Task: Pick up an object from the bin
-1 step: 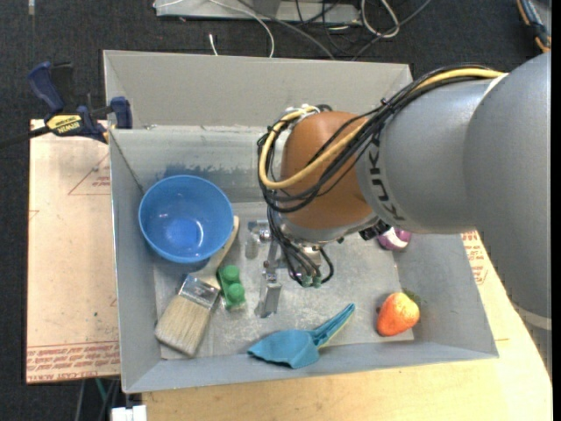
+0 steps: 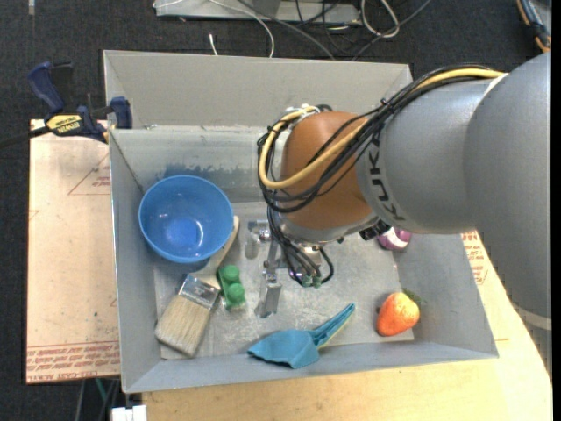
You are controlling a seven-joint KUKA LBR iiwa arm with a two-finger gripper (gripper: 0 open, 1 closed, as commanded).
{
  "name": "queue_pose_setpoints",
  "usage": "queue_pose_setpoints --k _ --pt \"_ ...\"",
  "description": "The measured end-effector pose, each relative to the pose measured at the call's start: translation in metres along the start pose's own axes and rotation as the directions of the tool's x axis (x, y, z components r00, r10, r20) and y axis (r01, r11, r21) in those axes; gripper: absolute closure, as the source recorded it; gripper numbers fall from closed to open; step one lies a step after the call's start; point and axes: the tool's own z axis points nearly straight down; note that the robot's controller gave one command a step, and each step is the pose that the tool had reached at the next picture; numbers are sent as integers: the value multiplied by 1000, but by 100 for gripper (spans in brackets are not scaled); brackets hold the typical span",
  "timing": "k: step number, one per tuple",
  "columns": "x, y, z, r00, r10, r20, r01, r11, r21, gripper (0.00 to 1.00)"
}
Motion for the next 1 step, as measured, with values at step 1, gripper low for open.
queue_pose_setpoints --k 1 --pt "6 0 25 997 80 0 -80 997 -2 0"
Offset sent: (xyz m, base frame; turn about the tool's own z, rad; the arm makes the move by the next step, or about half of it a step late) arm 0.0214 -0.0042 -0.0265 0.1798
